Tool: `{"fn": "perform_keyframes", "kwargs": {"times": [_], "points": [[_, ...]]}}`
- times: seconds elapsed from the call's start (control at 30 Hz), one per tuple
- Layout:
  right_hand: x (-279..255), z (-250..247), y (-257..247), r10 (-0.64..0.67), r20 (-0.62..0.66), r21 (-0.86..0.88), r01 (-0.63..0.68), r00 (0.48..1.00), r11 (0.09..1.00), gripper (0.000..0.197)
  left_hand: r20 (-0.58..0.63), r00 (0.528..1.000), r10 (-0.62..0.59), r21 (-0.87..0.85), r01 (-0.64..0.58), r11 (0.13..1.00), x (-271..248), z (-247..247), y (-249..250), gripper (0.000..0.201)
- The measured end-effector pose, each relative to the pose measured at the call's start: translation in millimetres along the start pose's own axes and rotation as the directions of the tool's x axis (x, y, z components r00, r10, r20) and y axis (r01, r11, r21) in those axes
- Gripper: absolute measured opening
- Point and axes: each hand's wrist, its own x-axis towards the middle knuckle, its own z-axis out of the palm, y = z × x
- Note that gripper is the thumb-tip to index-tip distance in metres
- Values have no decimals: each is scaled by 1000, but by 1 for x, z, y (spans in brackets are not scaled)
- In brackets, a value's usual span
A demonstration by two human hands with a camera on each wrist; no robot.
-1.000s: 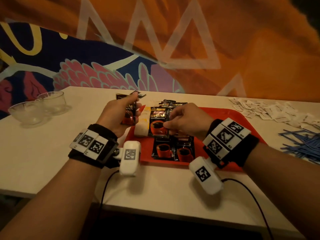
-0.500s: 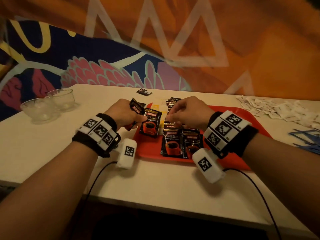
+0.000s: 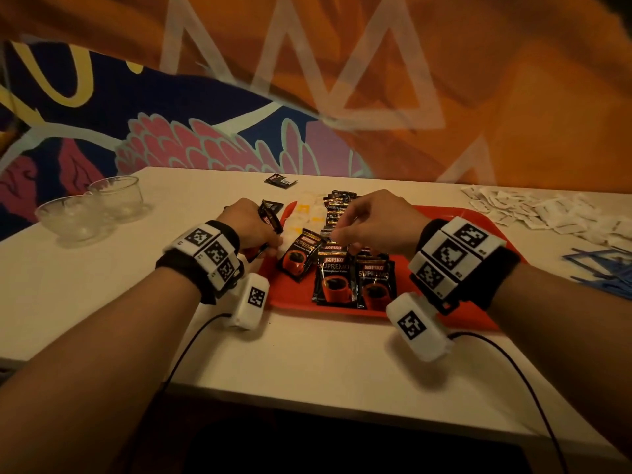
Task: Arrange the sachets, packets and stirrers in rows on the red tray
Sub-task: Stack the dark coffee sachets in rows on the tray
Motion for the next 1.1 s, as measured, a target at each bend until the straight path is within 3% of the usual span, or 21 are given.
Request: {"fn": "perform_keyframes", "kwargs": {"times": [0.23, 0.37, 0.47, 0.53, 0.6, 0.73, 0.87, 0.97, 1.1], "points": [[-4, 0, 2, -10, 17, -15, 10, 1000, 1000, 13, 14, 999, -32, -25, 33, 999, -1, 0, -3, 16], [-4, 1, 3, -15, 15, -25, 16, 1000, 1000, 13, 63, 998, 19, 63, -23, 998, -5, 3, 0, 31], [-4, 0, 4, -31, -1, -54, 31, 1000, 998, 14, 13, 994, 109, 193, -109, 975, -14, 4, 8, 50], [-6, -1, 5, -50, -9, -78, 49, 999, 996, 14, -7, 976, 218, 305, -206, 930, -21, 2, 12, 68], [-8, -3, 5, -72, -7, -93, 71, 997, 993, 13, 60, 949, 311, 440, -305, 845, -27, -1, 14, 69], [-11, -6, 6, -91, -3, -104, 90, 996, 990, 13, 77, 913, 400, 578, -368, 728, -35, -7, 12, 17], [-14, -7, 5, -103, -1, -104, 102, 995, 989, 13, 155, 876, 456, 615, -447, 650, -34, -7, 6, 28], [-16, -8, 6, -123, -5, -108, 122, 992, 987, 14, 277, 853, 442, 626, -509, 591, -35, -3, 1, 51], [-19, -11, 9, -131, 6, -112, 131, 991, 985, 14, 369, 808, 459, 658, -576, 485, -38, 5, 0, 52]]}}
